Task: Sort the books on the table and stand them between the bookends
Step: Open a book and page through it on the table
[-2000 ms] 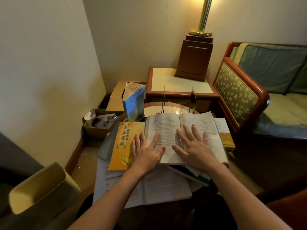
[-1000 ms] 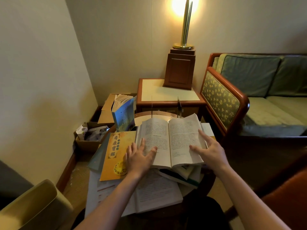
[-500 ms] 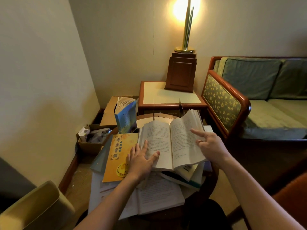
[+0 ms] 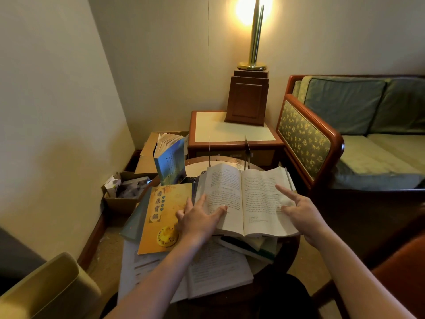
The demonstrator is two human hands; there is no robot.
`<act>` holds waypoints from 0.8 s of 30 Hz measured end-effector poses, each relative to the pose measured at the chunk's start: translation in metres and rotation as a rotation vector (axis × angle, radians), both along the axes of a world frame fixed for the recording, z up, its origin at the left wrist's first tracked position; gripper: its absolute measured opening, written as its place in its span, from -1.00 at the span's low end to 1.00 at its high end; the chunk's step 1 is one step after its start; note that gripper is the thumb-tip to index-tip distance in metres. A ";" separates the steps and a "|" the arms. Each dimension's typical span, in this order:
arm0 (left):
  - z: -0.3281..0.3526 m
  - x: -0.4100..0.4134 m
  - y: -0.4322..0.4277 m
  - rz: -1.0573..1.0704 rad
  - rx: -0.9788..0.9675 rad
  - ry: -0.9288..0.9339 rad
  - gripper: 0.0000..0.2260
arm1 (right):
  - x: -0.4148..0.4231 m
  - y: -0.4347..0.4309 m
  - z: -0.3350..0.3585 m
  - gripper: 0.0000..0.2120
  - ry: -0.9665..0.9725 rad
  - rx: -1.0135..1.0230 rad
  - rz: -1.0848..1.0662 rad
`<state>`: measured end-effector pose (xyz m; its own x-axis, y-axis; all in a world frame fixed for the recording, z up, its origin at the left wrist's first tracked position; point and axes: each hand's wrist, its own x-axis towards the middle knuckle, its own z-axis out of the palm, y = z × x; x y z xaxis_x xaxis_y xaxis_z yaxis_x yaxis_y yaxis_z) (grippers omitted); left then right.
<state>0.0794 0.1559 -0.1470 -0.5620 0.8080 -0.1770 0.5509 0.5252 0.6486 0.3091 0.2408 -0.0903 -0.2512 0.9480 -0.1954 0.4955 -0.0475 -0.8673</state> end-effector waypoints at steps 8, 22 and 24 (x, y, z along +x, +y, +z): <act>0.002 -0.012 0.009 0.065 -0.038 -0.131 -0.14 | -0.002 -0.006 0.008 -0.48 0.005 -0.016 0.021; -0.004 -0.014 0.002 -0.061 0.024 0.031 -0.02 | -0.001 -0.006 0.000 -0.49 0.029 -0.010 0.031; -0.005 -0.013 0.000 -0.086 0.022 0.082 -0.01 | 0.000 -0.003 -0.003 -0.48 0.037 -0.023 0.016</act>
